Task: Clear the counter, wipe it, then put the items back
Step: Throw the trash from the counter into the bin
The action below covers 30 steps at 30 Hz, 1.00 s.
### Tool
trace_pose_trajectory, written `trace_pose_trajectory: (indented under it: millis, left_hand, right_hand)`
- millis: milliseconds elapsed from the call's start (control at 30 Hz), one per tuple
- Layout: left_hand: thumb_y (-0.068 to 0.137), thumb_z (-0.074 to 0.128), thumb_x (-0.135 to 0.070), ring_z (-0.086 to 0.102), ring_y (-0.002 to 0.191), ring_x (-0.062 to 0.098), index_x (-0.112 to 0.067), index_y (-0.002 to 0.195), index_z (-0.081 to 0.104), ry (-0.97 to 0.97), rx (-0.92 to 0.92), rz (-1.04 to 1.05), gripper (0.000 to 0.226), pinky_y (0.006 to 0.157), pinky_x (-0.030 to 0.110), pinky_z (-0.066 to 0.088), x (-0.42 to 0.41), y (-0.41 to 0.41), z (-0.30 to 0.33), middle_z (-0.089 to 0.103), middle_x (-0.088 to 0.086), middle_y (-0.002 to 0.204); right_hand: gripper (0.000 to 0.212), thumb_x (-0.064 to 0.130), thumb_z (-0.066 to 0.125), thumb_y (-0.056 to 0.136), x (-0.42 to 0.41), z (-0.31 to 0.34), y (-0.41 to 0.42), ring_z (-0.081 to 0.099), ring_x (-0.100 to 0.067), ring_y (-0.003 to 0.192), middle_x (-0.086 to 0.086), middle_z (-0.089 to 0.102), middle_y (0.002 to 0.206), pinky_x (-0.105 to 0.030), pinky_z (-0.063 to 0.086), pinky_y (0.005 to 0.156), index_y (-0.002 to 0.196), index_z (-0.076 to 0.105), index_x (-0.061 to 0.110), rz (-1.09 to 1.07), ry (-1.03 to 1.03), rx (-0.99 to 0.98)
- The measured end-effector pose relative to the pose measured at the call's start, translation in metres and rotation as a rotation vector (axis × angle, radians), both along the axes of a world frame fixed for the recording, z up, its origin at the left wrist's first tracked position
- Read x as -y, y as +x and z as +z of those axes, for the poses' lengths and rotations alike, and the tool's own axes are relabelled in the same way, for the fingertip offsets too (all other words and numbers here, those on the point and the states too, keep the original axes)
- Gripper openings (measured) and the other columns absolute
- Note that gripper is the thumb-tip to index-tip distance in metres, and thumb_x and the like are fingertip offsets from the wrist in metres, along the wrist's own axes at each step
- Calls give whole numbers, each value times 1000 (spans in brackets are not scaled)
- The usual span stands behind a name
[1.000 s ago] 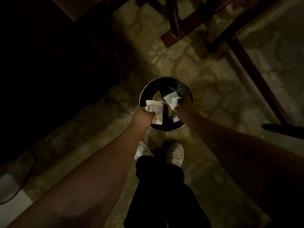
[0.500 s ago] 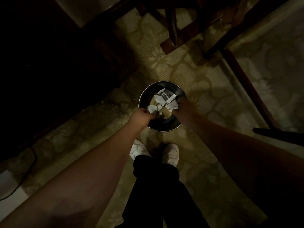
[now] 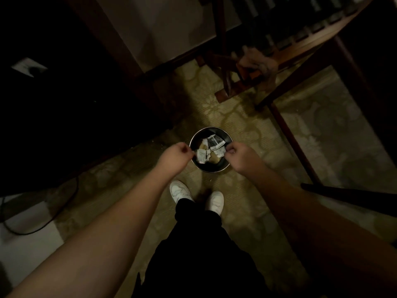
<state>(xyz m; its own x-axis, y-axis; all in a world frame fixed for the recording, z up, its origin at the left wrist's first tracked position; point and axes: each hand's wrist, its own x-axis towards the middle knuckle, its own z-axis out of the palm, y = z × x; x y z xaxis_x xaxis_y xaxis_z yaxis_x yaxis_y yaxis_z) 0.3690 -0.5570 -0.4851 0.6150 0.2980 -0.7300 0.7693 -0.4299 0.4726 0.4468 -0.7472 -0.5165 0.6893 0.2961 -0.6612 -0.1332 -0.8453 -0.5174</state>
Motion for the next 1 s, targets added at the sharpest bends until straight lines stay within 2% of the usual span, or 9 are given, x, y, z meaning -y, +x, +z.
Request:
trace_pose_trajectory:
  millis: [100, 200, 300, 400, 667, 833, 1000]
  left_hand:
    - [95, 58, -32, 57, 73, 14, -18, 107, 63, 53, 55, 23, 19, 63, 27, 44, -3, -14, 56, 65, 2, 98]
    - [95, 58, -32, 60, 86, 16, -18, 111, 64, 107, 127, 35, 22, 73, 29, 47, -7, -31, 111, 65, 1, 104]
    - [96, 57, -32, 57, 86, 11, -19, 114, 63, 172, 205, 21, 23, 70, 27, 45, -10, -51, 164, 61, -1, 107]
    - [97, 56, -33, 52, 92, 8, -20, 120, 62, 272, 269, -6, 28, 74, 23, 41, -17, -73, 213, 55, -5, 112]
    - [97, 55, -33, 54, 112, 11, -17, 125, 62, 568, 459, 49, 33, 86, 20, 41, -60, -140, 335, 56, -5, 123]
    - [98, 54, -34, 52, 111, 7, -20, 124, 62, 655, 525, 150, 30, 86, 21, 43, -81, -186, 390, 55, -10, 119]
    - [97, 54, -35, 48, 101, -2, -23, 119, 63, 717, 581, 233, 27, 73, 9, 37, -104, -222, 416, 51, -19, 109]
  right_hand:
    - [31, 26, 58, 92, -5, 58, -10, 58, -22, 108, -8, 59, 121, -31, 46, 93, 120, 61, 13, 81, -4, 33]
    - [32, 30, 54, 94, -11, 115, -21, 57, -20, 110, -3, 54, 127, -36, 48, 93, 124, 58, 19, 176, 1, 87]
    - [34, 30, 53, 94, -19, 171, -32, 55, -18, 110, -1, 53, 127, -31, 47, 88, 125, 58, 20, 291, 19, 205]
    - [34, 33, 53, 93, -32, 225, -38, 53, -19, 113, 0, 55, 122, -35, 45, 93, 125, 58, 21, 422, 16, 304]
    - [40, 41, 49, 95, -69, 349, -51, 47, -12, 122, 9, 51, 132, -35, 42, 102, 133, 51, 26, 648, 121, 511]
    - [39, 42, 48, 96, -95, 403, -65, 47, -8, 122, 13, 51, 130, -34, 41, 103, 132, 52, 27, 733, 216, 603]
    - [36, 42, 48, 96, -126, 428, -81, 47, -3, 118, 18, 52, 123, -30, 42, 102, 129, 54, 30, 799, 303, 630]
